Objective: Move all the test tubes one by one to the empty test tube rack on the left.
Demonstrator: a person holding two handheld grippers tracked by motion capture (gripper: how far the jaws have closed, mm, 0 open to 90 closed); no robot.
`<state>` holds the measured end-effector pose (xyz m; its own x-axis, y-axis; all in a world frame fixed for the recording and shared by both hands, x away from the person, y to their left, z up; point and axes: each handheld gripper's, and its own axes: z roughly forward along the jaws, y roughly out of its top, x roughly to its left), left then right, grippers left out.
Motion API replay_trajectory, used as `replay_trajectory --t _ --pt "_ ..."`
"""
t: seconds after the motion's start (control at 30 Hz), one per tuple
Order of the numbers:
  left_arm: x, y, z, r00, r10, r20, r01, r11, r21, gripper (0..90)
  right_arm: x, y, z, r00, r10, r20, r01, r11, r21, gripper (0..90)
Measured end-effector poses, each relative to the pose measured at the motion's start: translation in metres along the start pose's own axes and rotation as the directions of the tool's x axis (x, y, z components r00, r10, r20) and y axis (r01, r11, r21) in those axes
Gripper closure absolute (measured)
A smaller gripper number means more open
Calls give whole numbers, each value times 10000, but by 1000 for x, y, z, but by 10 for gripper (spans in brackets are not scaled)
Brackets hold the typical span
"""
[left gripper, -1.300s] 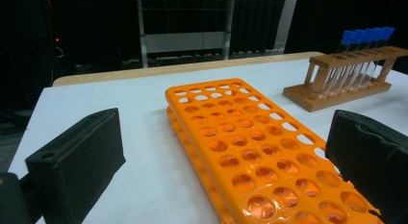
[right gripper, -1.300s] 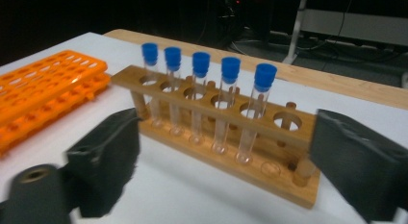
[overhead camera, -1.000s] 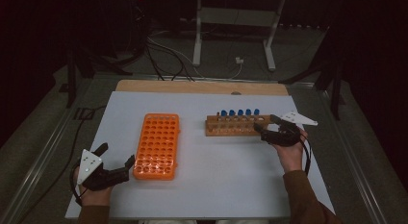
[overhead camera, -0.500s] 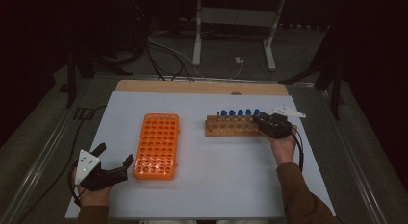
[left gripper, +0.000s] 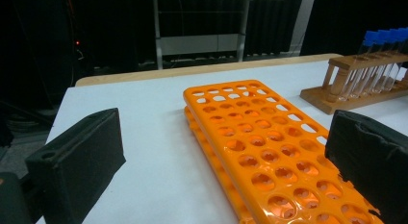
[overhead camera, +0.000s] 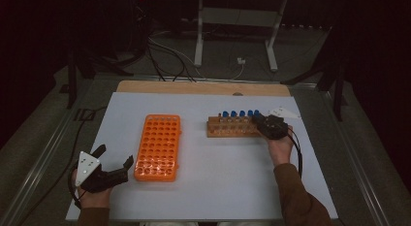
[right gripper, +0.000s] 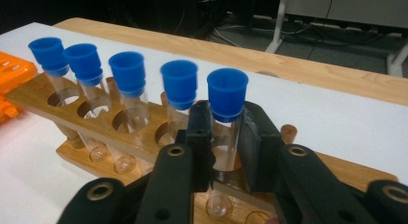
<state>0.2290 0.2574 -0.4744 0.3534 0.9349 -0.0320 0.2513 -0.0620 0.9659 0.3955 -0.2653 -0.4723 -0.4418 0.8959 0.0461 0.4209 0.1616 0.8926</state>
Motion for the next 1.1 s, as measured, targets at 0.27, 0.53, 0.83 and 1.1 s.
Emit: replay_trajectory --t 0.27,0.53,0.83,1.1 --pt "0 0 0 10000 -41 -5 41 9999 106 8 1 0 -1 9998 -146 149 146 9999 -45 770" --pt "-2 0 2 10000 28 -42 -27 9996 269 8 -1 4 -6 9999 5 147 -1 9997 -260 771" --pt "-1 1 1 9997 -241 -45 243 9987 449 7 -3 13 -16 9999 22 154 -13 9982 -607 770" --pt "-2 2 1 9991 -395 147 386 9978 533 5 0 23 -24 9999 -84 114 93 9960 -894 771"
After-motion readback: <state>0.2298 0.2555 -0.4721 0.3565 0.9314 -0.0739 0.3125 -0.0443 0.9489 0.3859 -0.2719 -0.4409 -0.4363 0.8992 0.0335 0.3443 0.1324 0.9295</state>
